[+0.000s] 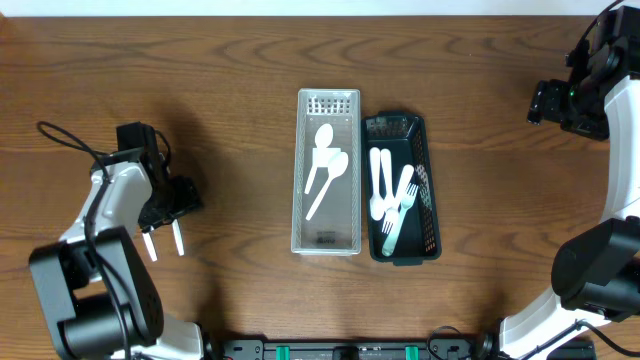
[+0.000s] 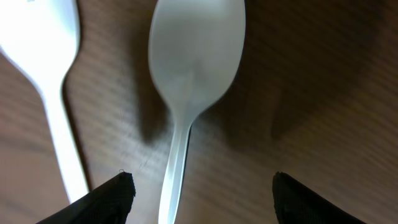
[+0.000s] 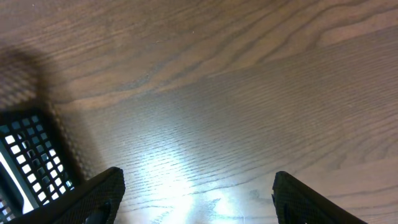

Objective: Pack container
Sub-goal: 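Move the left gripper back and grasp a third white spoon, then carry the spoon right and release it into the grey basket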

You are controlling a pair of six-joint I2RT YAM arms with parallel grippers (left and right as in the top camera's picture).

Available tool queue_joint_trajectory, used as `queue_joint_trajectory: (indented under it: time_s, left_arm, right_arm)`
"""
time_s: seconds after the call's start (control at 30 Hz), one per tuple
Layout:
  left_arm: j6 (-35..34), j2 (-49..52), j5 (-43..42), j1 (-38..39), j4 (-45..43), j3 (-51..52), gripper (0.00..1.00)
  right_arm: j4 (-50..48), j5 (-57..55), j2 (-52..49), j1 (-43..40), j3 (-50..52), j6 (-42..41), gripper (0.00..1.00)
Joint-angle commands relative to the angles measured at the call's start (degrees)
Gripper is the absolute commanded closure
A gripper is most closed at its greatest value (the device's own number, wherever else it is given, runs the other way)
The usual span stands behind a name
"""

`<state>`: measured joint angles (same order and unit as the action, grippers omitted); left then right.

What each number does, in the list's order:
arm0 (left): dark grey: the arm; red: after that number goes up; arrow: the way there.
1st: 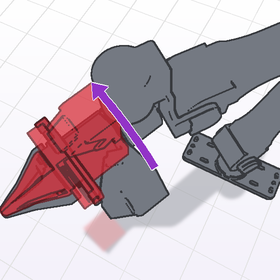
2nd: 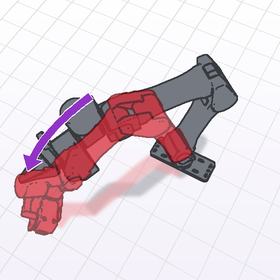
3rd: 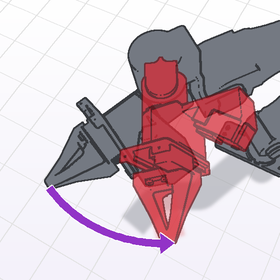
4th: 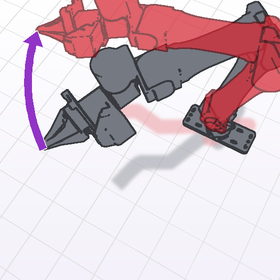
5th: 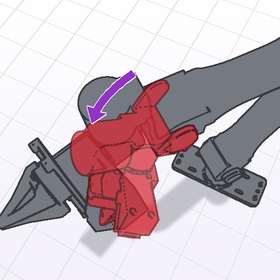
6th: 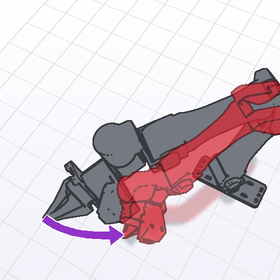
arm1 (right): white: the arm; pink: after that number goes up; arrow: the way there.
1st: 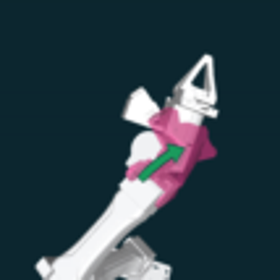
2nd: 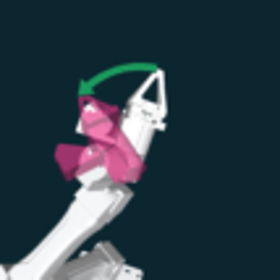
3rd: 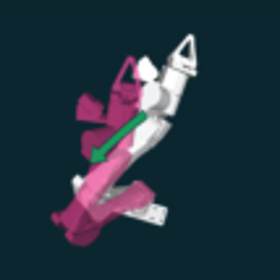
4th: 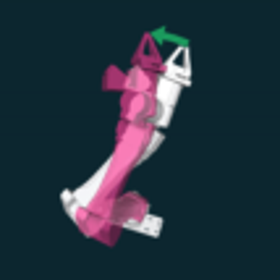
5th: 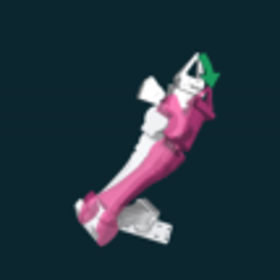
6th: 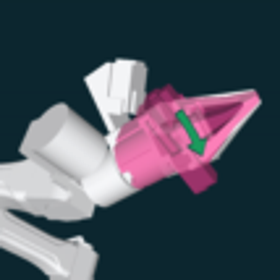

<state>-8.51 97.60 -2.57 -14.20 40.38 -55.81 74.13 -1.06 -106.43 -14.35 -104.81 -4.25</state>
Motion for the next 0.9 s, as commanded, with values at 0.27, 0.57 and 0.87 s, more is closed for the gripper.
queue_joint_trajectory:
  time_s: [0.27,0.57,0.87]
  left_arm:
    - [3.8,4.9,0.2,-0.3,-2.1,0.1,0.48]
    - [3.8,5.0,0.2,-0.3,-1.9,0.1,0.71]
    - [3.8,4.9,0.0,-0.2,-1.5,0.1,0.81]
  right_arm:
    - [0.2,0.2,-0.1,-0.3,0.2,0.7,0.21]
    - [0.3,0.2,-0.1,-0.3,0.2,0.7,0.21]
    - [0.3,0.3,-0.1,-0.3,0.2,0.7,0.21]
